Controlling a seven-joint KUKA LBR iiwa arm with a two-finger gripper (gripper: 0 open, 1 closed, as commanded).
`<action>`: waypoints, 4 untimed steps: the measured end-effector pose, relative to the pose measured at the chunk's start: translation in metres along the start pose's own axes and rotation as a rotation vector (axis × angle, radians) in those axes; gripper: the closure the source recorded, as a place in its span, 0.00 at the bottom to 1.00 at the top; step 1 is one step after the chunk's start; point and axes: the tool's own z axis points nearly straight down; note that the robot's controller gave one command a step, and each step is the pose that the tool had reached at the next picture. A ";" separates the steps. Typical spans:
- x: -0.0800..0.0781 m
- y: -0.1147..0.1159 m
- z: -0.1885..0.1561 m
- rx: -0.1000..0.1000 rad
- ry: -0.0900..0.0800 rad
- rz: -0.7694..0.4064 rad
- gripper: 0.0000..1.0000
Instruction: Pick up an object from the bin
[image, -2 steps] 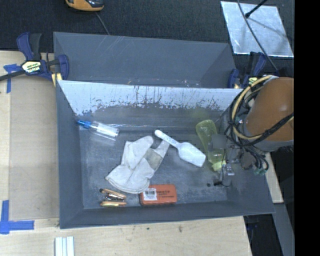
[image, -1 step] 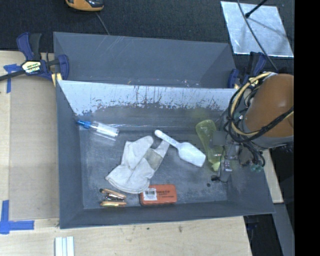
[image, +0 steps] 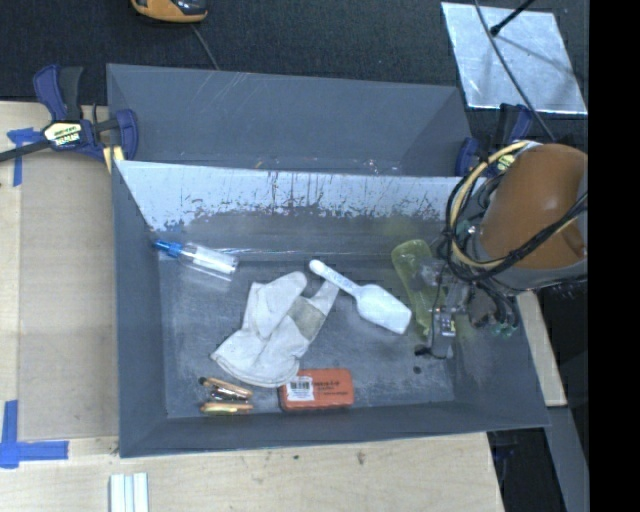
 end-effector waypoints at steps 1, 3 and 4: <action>-0.021 0.001 0.036 -0.001 -0.005 0.044 0.00; -0.052 0.024 0.073 0.000 0.004 0.351 1.00; -0.052 0.024 0.073 0.000 0.004 0.350 1.00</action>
Offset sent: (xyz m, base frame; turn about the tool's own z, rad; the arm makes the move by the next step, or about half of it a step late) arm 0.0543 0.0295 -0.0428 0.1548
